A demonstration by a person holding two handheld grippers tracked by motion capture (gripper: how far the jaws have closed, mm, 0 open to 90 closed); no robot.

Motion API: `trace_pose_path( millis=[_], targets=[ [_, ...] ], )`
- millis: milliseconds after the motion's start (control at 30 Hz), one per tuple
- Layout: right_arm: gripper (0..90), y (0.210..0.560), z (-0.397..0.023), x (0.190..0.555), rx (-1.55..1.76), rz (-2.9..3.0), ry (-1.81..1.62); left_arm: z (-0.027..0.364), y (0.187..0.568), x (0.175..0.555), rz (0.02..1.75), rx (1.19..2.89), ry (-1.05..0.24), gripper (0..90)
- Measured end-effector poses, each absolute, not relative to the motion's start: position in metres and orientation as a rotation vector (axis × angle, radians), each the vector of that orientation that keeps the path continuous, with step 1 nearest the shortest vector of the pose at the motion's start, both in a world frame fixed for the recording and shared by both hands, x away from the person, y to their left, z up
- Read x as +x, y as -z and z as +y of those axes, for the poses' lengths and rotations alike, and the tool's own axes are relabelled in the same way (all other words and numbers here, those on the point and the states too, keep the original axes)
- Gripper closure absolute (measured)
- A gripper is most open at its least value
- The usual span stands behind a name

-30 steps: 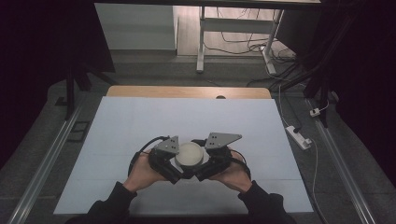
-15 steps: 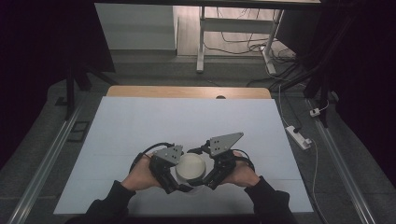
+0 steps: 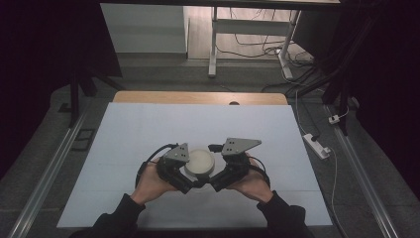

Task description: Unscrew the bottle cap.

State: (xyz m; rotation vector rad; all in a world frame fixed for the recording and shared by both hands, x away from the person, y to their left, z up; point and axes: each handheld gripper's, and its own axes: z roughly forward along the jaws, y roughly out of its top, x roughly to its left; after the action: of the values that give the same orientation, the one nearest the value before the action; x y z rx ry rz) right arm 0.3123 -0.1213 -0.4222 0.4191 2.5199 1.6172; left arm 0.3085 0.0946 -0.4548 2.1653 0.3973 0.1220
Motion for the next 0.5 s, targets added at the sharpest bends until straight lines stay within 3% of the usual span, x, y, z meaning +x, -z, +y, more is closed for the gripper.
trace_pose_path(
  millis=[167,333,500],
  targets=[
    [0.0,0.426,-0.112,0.308,0.519,2.462,-1.559,0.091,0.453,0.306,0.429,2.182,-0.157,7.3],
    [6.7,0.428,-0.108,0.303,0.499,2.441,-1.562,0.088,0.451,0.303,0.415,2.192,-0.163,7.3],
    [7.2,0.426,-0.11,0.3,0.459,2.452,-1.578,0.091,0.451,0.304,0.346,2.19,-0.111,7.4]
  ],
)
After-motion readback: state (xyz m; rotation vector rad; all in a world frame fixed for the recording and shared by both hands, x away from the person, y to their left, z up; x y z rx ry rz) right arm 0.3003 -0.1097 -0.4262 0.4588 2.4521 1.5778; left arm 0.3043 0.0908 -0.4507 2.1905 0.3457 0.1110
